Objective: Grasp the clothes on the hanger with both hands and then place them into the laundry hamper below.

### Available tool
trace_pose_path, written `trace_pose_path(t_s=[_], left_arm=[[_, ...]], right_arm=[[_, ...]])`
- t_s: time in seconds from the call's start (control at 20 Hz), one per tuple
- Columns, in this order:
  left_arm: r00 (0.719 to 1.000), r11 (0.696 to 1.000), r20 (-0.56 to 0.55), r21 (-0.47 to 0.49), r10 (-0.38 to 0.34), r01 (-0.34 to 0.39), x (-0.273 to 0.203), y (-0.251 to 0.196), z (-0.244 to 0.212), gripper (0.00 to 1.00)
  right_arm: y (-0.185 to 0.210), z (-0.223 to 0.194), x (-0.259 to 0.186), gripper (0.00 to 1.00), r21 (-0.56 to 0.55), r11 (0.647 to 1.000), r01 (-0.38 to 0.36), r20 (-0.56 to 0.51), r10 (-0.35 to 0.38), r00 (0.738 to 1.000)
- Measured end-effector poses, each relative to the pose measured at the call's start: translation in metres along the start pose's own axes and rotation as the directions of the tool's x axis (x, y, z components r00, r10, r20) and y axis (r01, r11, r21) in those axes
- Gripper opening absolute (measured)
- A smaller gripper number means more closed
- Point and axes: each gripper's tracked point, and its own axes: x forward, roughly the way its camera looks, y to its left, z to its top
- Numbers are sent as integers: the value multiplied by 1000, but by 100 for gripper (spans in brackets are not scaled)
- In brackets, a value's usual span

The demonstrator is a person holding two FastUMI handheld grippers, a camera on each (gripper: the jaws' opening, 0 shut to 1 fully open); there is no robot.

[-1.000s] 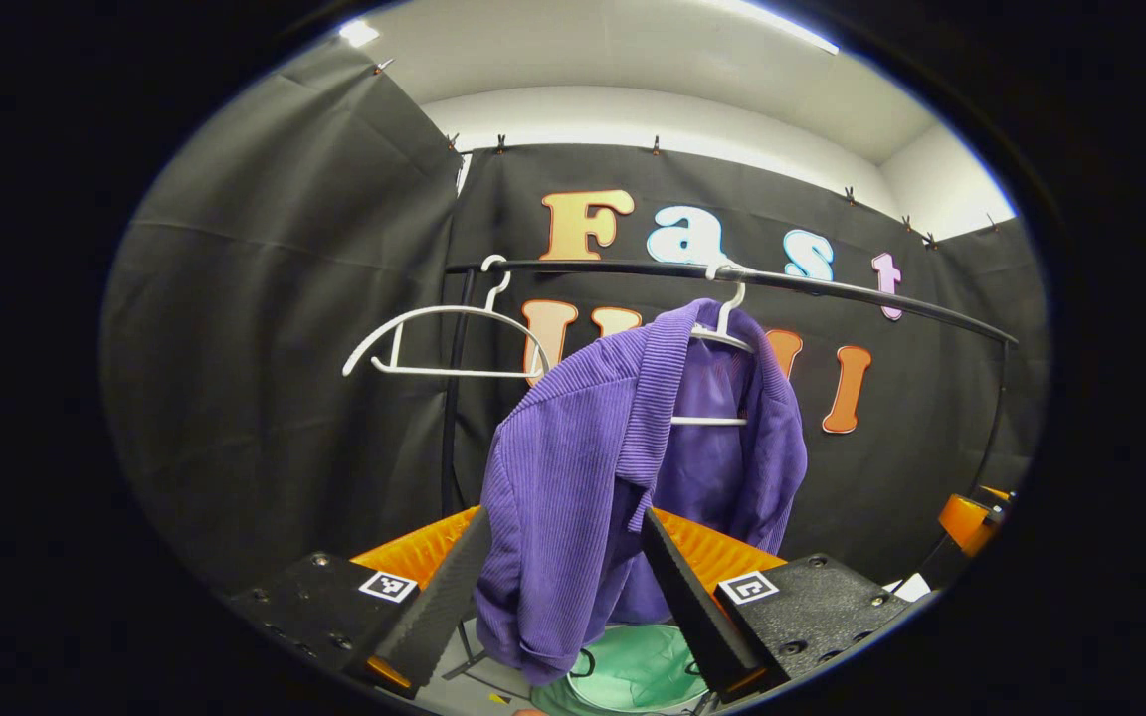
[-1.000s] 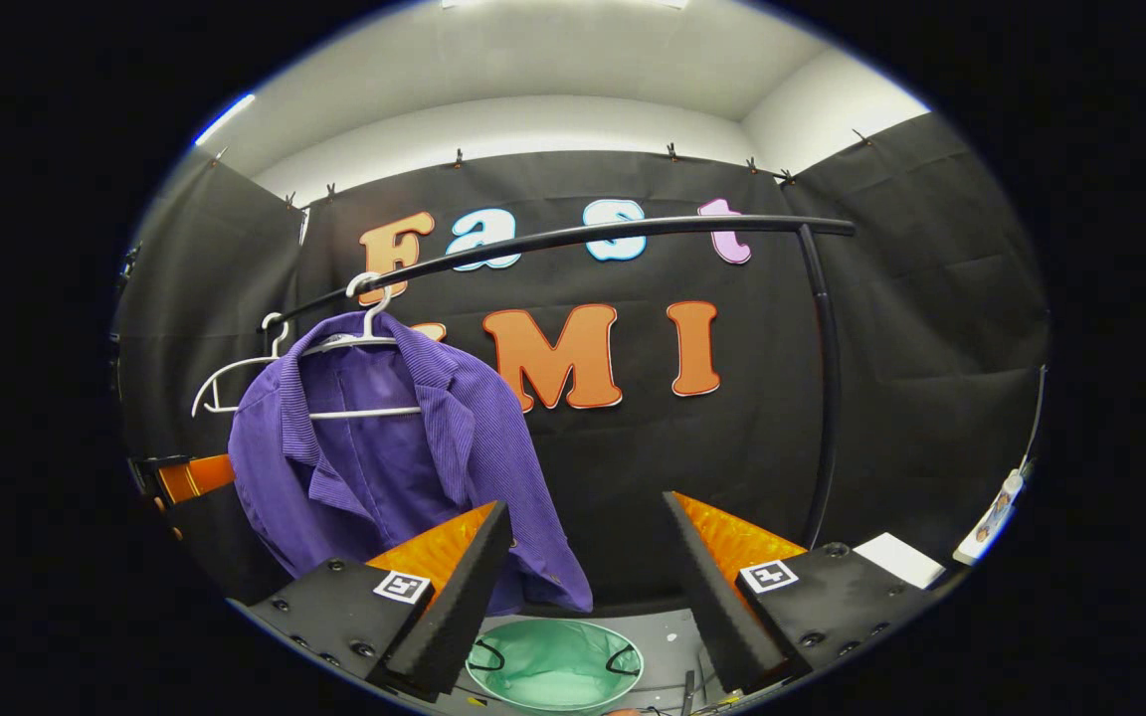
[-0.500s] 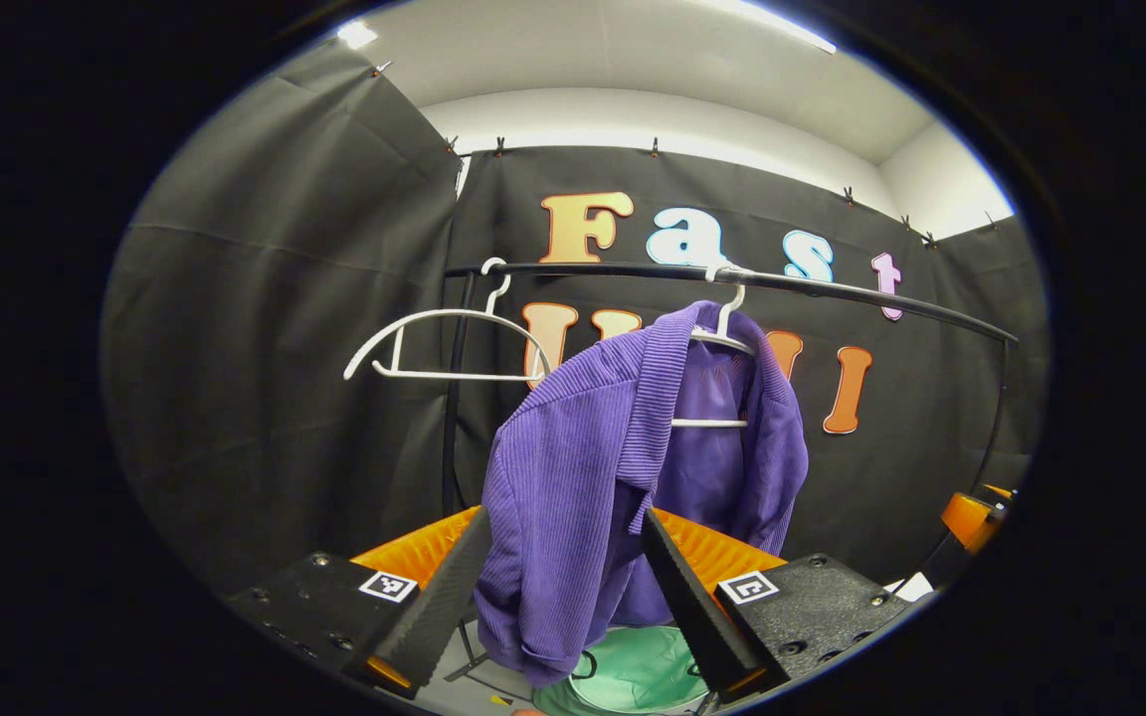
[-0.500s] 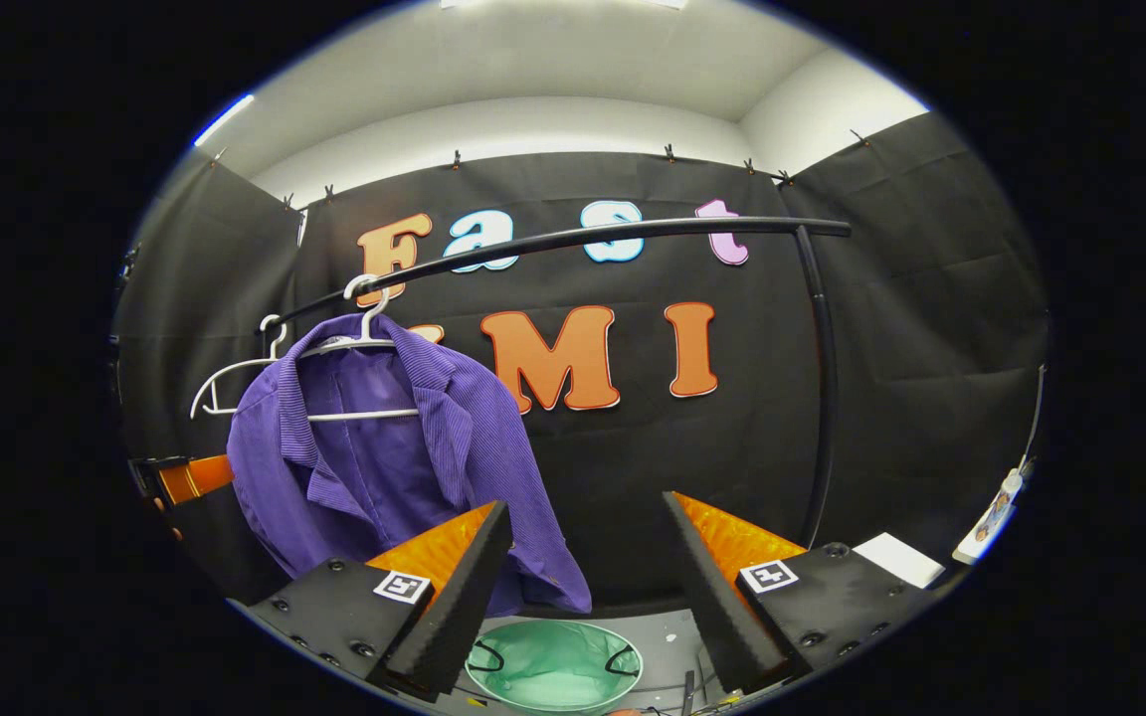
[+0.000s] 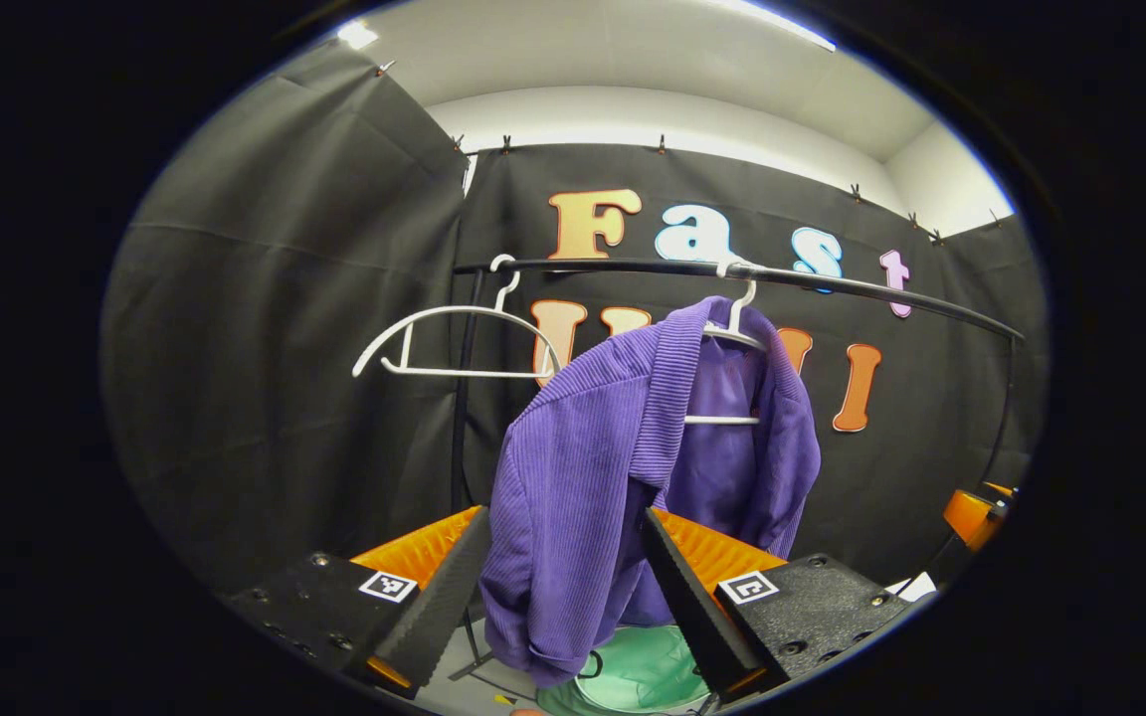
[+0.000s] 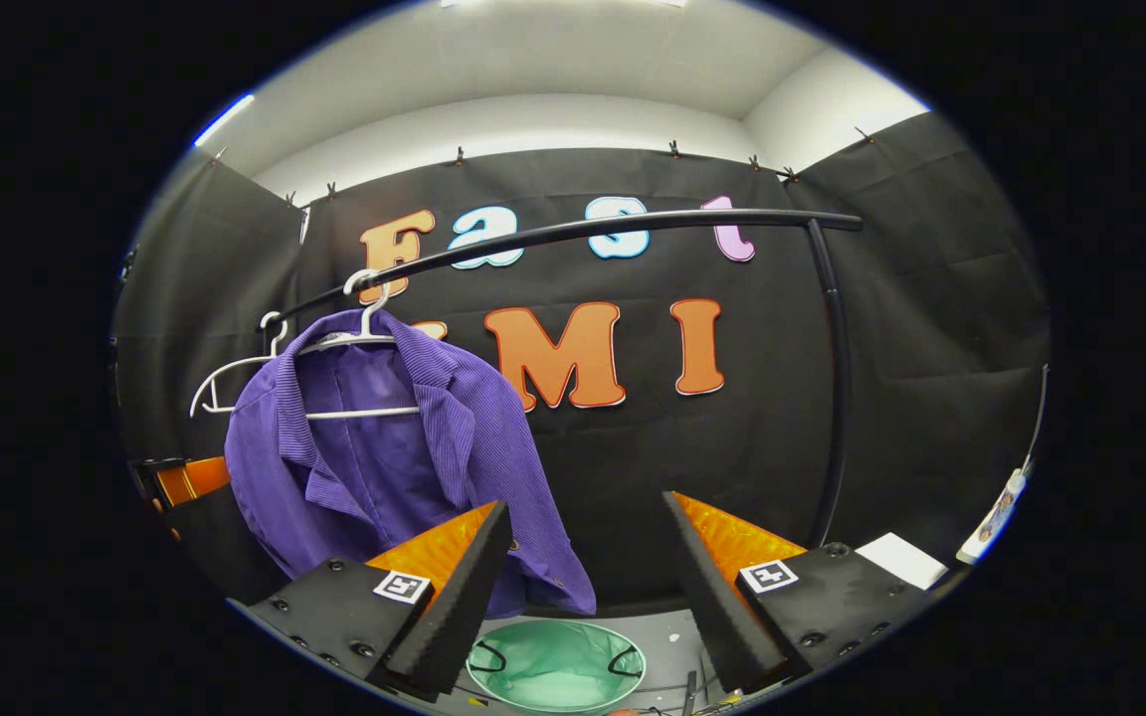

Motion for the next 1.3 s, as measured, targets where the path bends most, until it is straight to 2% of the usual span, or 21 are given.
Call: trace_pose_path(t_s=[0.05,0.1,0.65,0.7,0.85,0.9,0.95,1.05,1.3], left_arm=[[1000,1000,1,1,1,-1,1,0,1,95],[1000,1000,2,4,2,-2,3,0,1,92],[1000,1000,4,14,-1,1,13,-8,1,92],[1000,1000,4,15,-1,1,13,-9,2,95],[1000,1000,5,16,-1,1,13,-9,1,95],[1000,1000,5,17,0,0,13,-9,2,92],[1000,1000,6,19,0,0,14,-9,2,96],[1000,1000,6,22,-2,2,13,-10,2,92],[1000,1000,6,24,-6,6,12,-12,2,92]], right_arm=[[0,0,1,98,0,1000,0,0,0,1000],[0,-1,2,98,-1,1000,1,2,-1,1000],[3,-3,6,98,-9,1000,9,6,-9,1000],[3,-3,7,98,-10,1000,9,7,-9,1000],[4,-2,7,98,-15,1000,7,9,-7,1000],[4,-3,7,98,-15,1000,6,9,-6,1000],[4,-3,8,98,-15,1000,6,9,-6,1000],[4,-2,8,98,-15,1000,5,11,-5,1000],[5,-1,9,98,-15,1000,6,17,-5,1000]])
